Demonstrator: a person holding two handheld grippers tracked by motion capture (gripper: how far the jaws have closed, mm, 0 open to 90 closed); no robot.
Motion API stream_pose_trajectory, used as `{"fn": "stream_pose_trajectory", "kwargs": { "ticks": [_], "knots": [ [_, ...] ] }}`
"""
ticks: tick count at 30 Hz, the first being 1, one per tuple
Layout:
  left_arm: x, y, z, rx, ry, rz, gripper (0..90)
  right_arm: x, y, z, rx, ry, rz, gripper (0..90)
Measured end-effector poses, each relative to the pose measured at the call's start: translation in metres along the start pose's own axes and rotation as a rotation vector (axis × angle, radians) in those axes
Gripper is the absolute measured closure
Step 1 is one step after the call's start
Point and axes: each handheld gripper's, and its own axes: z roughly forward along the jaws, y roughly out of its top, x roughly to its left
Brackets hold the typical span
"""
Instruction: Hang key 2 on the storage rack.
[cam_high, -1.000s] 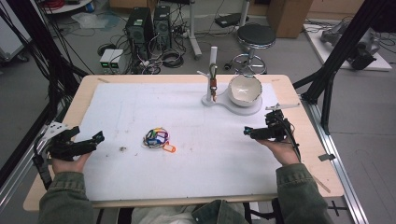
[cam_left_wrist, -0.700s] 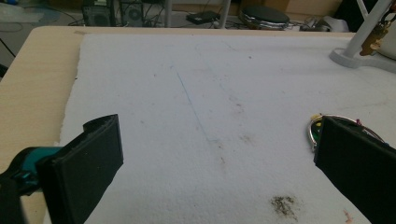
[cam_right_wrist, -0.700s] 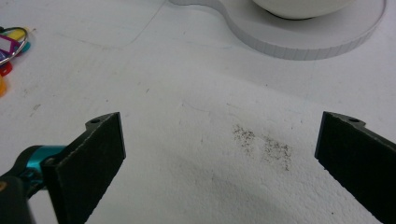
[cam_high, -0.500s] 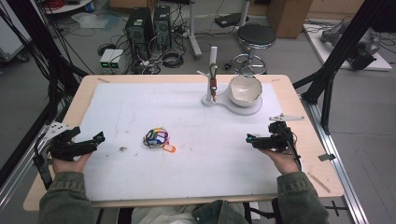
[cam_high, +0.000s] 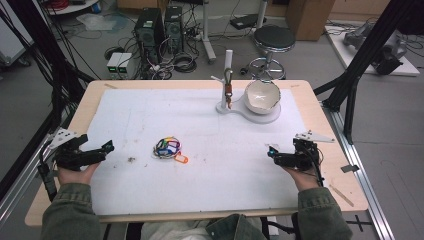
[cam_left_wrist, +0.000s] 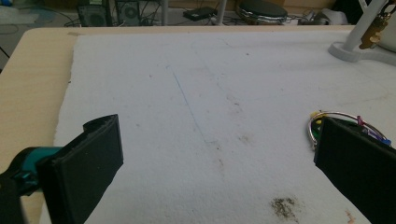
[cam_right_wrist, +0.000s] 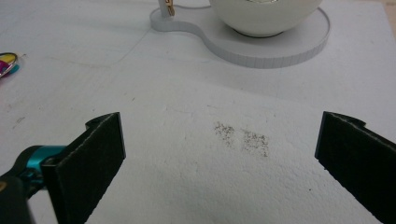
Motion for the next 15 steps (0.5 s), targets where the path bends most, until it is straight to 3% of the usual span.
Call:
{"fn": "stream_pose_trajectory", "kwargs": {
  "ticks": [4, 15],
  "knots": [
    [-0.005, 0.004, 0.001, -0.003, -0.013, 0.016, 1.7, 0.002, 0.000, 0.000, -0.012, -0.003, -0.020, 0.8],
    [-0.023, 0.012, 0.005, 0.001, -0.065, 0.058, 1.7, 0.001, -0.001, 0.000, -0.022, 0.005, -0.010, 0.9]
  ]
}}
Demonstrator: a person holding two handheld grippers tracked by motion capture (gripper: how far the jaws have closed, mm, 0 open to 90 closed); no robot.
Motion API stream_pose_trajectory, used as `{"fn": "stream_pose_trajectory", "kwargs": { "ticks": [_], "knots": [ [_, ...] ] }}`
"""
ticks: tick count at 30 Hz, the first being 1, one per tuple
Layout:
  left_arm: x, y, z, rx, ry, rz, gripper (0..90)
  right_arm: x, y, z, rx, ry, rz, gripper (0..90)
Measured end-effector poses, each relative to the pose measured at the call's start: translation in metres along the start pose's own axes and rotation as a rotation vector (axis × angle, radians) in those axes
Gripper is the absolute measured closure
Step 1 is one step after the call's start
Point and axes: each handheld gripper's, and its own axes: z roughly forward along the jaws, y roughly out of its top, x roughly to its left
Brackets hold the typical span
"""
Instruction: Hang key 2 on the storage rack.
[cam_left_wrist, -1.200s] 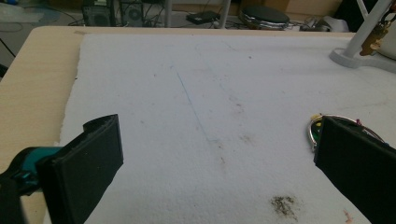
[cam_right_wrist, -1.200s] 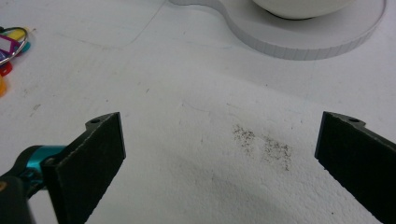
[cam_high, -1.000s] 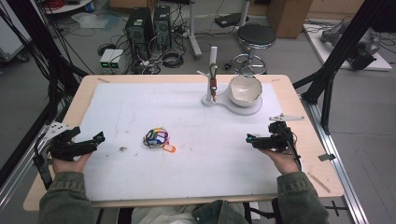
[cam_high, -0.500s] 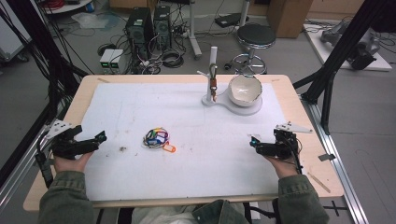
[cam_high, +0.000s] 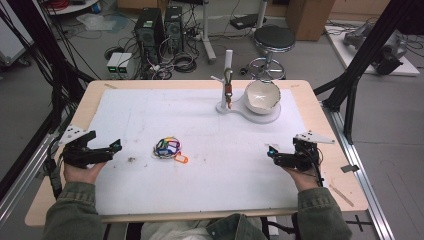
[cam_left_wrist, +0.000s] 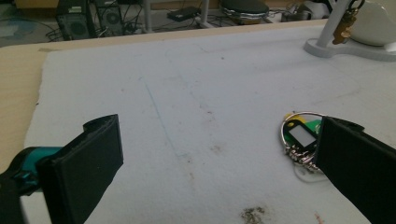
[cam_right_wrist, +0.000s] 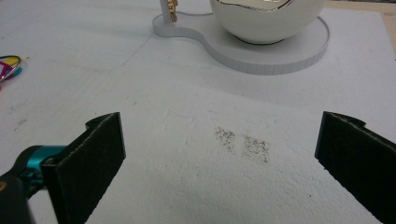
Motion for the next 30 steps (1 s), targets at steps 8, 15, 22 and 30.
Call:
{"fn": "stream_pose_trajectory", "kwargs": {
  "ticks": [8, 15, 22, 30],
  "knots": [
    [-0.013, 0.003, 0.006, 0.009, -0.038, 0.027, 1.7, -0.002, -0.001, 0.000, 0.000, 0.010, 0.028, 0.9],
    [-0.022, 0.005, 0.010, 0.018, -0.063, 0.044, 1.7, -0.004, -0.002, 0.001, -0.008, 0.029, 0.046, 0.9],
    [-0.032, 0.003, 0.018, 0.057, -0.094, 0.082, 1.7, -0.002, -0.003, 0.001, -0.003, 0.029, 0.041, 0.9],
    [-0.043, 0.002, 0.029, 0.092, -0.125, 0.117, 1.7, -0.001, -0.003, 0.002, 0.004, 0.033, 0.029, 0.9]
  ]
}}
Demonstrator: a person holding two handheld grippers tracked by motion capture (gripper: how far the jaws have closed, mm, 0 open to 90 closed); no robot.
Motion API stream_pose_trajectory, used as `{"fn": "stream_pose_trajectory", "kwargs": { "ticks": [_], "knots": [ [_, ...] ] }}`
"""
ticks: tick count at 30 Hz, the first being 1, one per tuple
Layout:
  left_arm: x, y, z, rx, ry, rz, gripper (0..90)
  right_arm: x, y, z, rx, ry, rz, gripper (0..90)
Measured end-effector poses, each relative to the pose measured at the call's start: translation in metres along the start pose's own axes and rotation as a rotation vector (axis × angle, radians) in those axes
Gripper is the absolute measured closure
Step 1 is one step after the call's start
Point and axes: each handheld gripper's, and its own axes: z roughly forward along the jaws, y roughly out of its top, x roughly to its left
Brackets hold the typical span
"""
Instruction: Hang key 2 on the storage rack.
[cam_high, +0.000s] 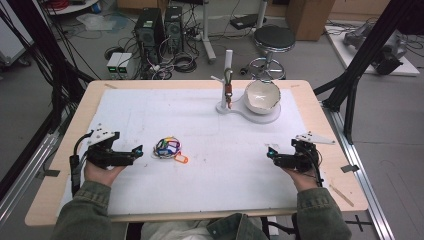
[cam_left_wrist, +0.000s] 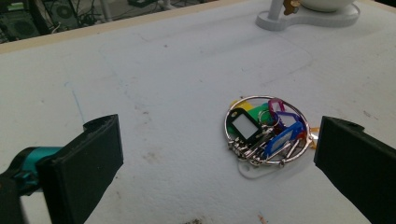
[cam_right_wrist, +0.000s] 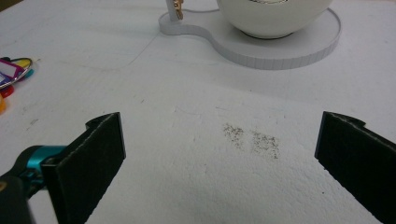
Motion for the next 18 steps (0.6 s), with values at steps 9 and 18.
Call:
{"fn": "stream_pose_trajectory", "kwargs": {
  "ticks": [9, 18],
  "knots": [
    [-0.009, 0.002, 0.014, 0.030, -0.026, 0.031, 1.7, 0.000, -0.001, 0.001, 0.002, 0.003, -0.007, 0.9],
    [-0.018, 0.006, 0.029, 0.072, -0.070, 0.069, 1.7, 0.000, -0.001, 0.001, 0.008, 0.004, -0.004, 0.9]
  ]
}}
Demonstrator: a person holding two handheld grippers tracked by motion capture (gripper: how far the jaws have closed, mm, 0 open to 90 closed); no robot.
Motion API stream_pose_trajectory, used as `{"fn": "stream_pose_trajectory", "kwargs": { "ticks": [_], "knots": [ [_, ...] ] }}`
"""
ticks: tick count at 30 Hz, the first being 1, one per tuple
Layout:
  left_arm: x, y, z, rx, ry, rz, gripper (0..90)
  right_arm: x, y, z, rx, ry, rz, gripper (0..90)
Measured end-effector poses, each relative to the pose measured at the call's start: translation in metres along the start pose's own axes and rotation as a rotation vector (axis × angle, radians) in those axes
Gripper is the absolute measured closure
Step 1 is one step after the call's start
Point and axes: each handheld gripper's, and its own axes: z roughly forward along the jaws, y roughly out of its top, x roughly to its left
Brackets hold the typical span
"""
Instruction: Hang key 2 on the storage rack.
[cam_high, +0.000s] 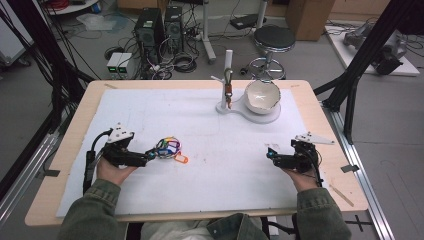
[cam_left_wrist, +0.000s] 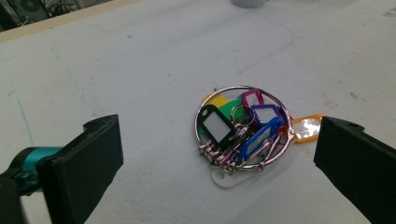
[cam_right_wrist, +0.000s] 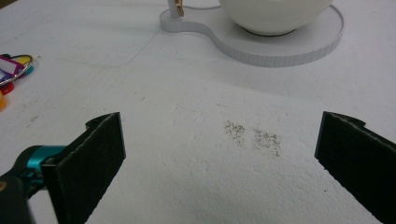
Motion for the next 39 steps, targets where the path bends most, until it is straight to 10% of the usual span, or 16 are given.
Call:
{"fn": "stream_pose_trajectory", "kwargs": {
  "ticks": [25, 39],
  "knots": [
    [-0.017, 0.010, 0.037, 0.104, -0.095, 0.088, 5.7, -0.001, -0.001, 0.001, 0.005, 0.008, 0.001, 0.9],
    [-0.025, 0.008, 0.041, 0.138, -0.137, 0.156, 25.9, 0.000, -0.001, 0.002, 0.013, 0.014, 0.004, 0.9]
  ]
}}
